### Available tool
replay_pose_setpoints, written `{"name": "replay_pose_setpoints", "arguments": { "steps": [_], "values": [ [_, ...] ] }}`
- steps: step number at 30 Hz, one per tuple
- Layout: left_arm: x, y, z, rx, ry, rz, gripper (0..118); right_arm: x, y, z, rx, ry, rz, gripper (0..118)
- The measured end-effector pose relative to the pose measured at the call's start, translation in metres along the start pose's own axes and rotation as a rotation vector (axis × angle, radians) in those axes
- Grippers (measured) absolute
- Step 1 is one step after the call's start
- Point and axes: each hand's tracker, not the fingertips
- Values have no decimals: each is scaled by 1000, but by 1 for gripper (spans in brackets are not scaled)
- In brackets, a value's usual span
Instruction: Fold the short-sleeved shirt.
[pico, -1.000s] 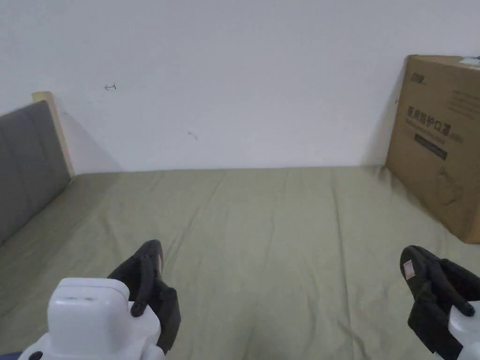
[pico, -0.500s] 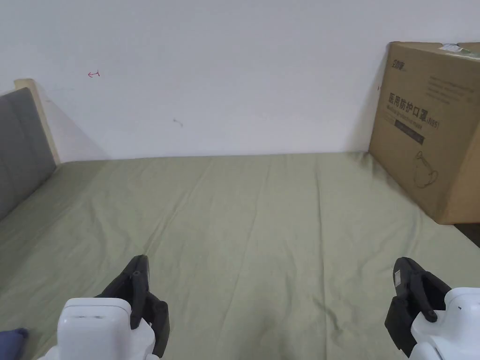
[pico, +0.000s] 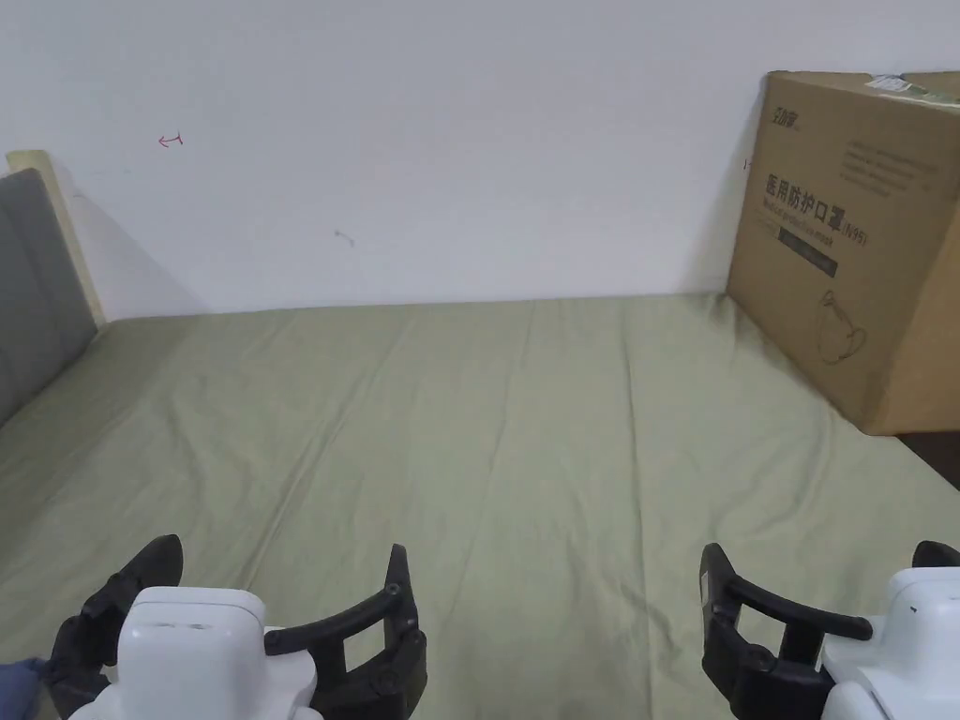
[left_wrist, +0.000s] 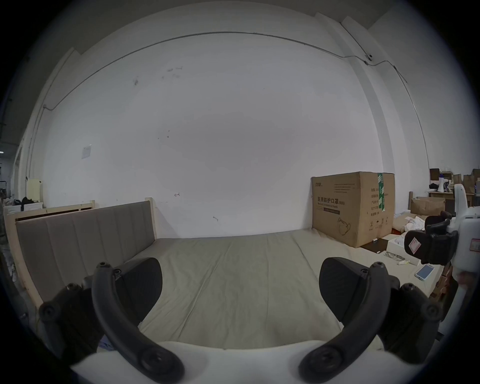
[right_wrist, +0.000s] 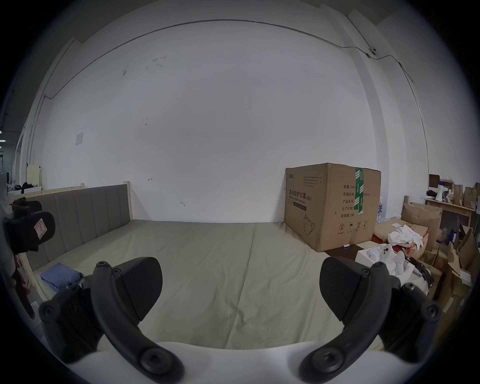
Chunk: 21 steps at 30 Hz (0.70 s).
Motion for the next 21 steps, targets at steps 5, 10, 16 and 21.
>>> {"name": "replay_pose_setpoints", "arguments": {
  "steps": [5, 10, 16, 21],
  "values": [
    [-2, -3, 2, 13, 8, -8, 118, -6, 3, -1, 15, 1, 12, 118],
    [-6, -5, 2, 1, 1, 10, 118, -11, 3, 0, 17, 5, 41, 118],
    [-9, -6, -1, -21, -11, 21, 118, -13, 4, 1, 12, 14, 44, 118],
    [-13, -7, -2, -21, -11, 39, 118, -15, 4, -1, 0, 14, 39, 118]
  ]
}}
